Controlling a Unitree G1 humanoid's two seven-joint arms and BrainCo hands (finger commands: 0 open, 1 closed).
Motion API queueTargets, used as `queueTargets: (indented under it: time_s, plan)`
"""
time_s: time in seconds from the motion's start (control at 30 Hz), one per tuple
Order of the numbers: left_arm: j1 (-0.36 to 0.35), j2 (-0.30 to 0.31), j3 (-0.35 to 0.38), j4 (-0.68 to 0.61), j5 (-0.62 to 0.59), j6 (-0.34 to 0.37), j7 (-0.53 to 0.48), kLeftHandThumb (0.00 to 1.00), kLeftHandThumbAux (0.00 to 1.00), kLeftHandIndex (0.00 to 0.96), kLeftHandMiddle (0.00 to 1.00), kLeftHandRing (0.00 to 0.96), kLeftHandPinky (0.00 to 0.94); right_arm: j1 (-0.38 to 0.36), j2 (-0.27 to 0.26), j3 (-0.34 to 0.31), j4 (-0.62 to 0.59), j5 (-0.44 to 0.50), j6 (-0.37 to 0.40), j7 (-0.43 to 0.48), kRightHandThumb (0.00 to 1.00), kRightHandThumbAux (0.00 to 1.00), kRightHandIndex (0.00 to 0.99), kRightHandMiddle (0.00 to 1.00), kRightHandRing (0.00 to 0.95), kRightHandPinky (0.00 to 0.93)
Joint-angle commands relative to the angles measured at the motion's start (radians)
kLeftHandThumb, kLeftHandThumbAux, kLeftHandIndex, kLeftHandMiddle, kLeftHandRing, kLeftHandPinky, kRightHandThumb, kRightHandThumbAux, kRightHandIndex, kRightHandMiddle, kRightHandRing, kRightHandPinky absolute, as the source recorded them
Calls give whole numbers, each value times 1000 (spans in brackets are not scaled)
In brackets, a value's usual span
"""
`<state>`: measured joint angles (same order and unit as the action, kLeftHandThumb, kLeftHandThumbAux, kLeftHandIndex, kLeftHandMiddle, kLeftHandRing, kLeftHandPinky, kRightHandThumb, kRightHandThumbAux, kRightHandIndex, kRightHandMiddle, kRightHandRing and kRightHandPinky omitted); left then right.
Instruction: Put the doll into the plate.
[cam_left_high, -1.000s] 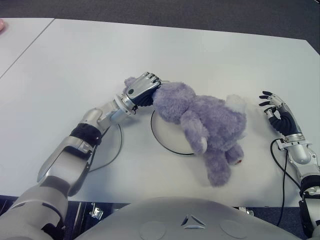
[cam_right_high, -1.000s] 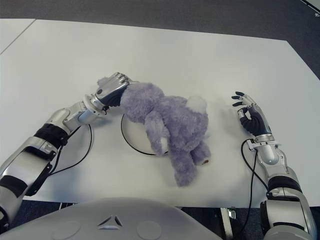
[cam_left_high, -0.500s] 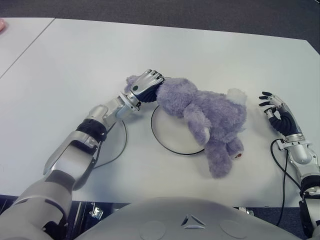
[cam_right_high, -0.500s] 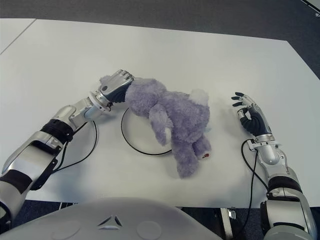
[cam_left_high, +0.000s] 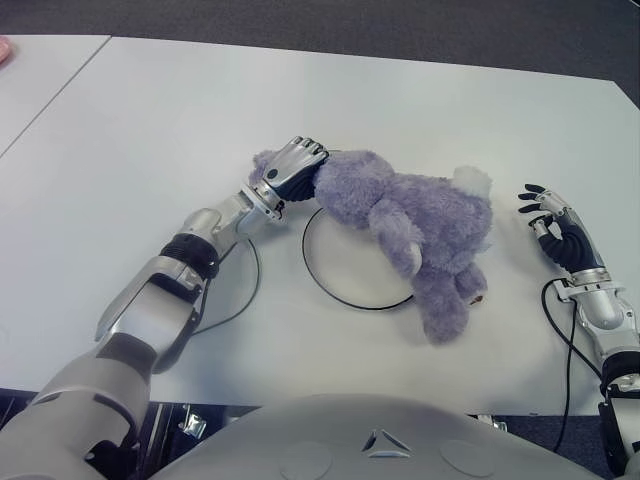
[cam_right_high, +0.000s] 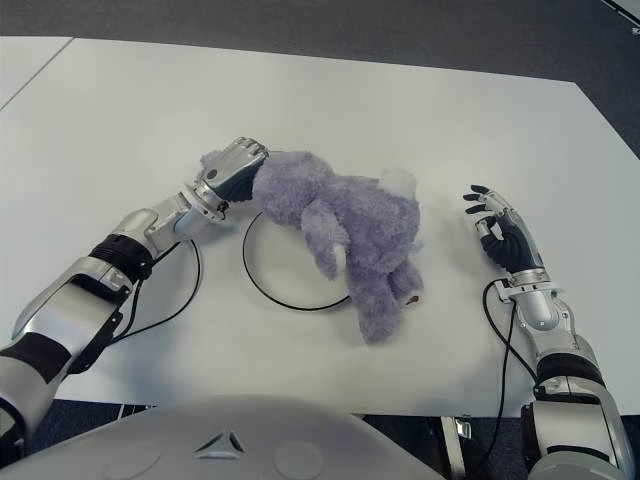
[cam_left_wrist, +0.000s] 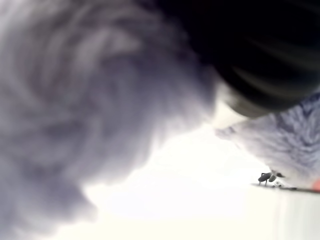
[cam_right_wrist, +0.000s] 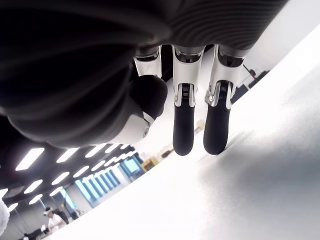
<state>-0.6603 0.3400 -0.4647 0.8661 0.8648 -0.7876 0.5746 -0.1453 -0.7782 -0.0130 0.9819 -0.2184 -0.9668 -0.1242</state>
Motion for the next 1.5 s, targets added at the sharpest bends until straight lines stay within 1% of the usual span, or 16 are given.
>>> queueTargets:
  time_s: [0.03, 0.2, 0.43, 0.57, 0.8, 0.97, 1.0, 1.03, 1.13, 1.17, 1.2, 1.23, 1.27, 1.33, 1.4, 1.5]
  plan:
    - [-15, 1, -24, 36, 8, -20, 37, 734, 698, 443, 882, 891, 893, 145, 197, 68, 81, -18, 40, 33, 1000, 741, 200, 119, 296, 416]
    - [-11, 10, -30, 37, 7, -47, 61, 735, 698, 443, 883, 890, 893, 145, 200, 65, 83, -10, 38, 39, 1000, 741, 206, 124, 295, 416]
    - [-20, 35, -62, 32, 57, -65, 141, 728, 698, 443, 902, 900, 891, 144, 201, 65, 85, -4, 41, 48, 1000, 742, 209, 129, 294, 416]
    - [-23, 49, -74, 35, 81, -82, 193, 715, 699, 442, 892, 883, 856, 143, 200, 68, 87, -10, 45, 42, 1000, 742, 205, 130, 297, 416]
    - [-31, 61, -92, 60, 102, -120, 299, 695, 700, 442, 851, 819, 797, 140, 199, 70, 89, -18, 48, 33, 1000, 741, 197, 123, 296, 416]
    - [-44, 62, -113, 73, 149, -127, 437, 692, 702, 438, 795, 761, 736, 139, 197, 69, 91, -19, 48, 32, 1000, 741, 194, 120, 296, 416]
    - [-51, 63, -127, 85, 177, -120, 513, 691, 703, 436, 771, 737, 709, 138, 197, 70, 91, -20, 49, 32, 1000, 741, 193, 120, 296, 416]
    - [-57, 64, -138, 95, 197, -115, 568, 689, 704, 433, 714, 686, 663, 138, 197, 70, 92, -20, 49, 32, 1000, 741, 194, 121, 296, 416]
    - [-73, 61, -170, 124, 237, -103, 675, 686, 706, 428, 626, 611, 595, 137, 195, 70, 93, -19, 49, 35, 1000, 741, 194, 123, 293, 417]
    - [-80, 55, -187, 140, 258, -96, 734, 686, 707, 427, 613, 600, 585, 137, 195, 69, 95, -17, 49, 37, 1000, 741, 194, 123, 292, 417]
    - [-87, 50, -202, 154, 275, -91, 782, 519, 651, 419, 582, 573, 551, 137, 196, 69, 96, -16, 48, 38, 1000, 741, 194, 126, 292, 417]
    - [-93, 46, -214, 165, 286, -88, 816, 408, 616, 414, 563, 556, 529, 136, 196, 68, 97, -16, 48, 38, 1000, 741, 194, 127, 293, 417]
    - [-97, 44, -223, 167, 294, -86, 850, 369, 604, 413, 556, 550, 521, 136, 196, 68, 97, -16, 48, 39, 1000, 742, 194, 128, 293, 417]
    - [-106, 40, -241, 171, 315, -82, 932, 248, 566, 388, 524, 521, 483, 135, 196, 69, 99, -17, 46, 37, 1000, 742, 192, 130, 291, 417]
    - [-116, 34, -258, 180, 331, -75, 1002, 194, 551, 374, 508, 505, 472, 134, 196, 70, 100, -19, 44, 34, 1000, 742, 191, 131, 291, 417]
    - [-120, 27, -261, 182, 338, -69, 1040, 133, 533, 356, 482, 478, 444, 133, 196, 71, 101, -23, 41, 28, 1000, 742, 192, 131, 297, 416]
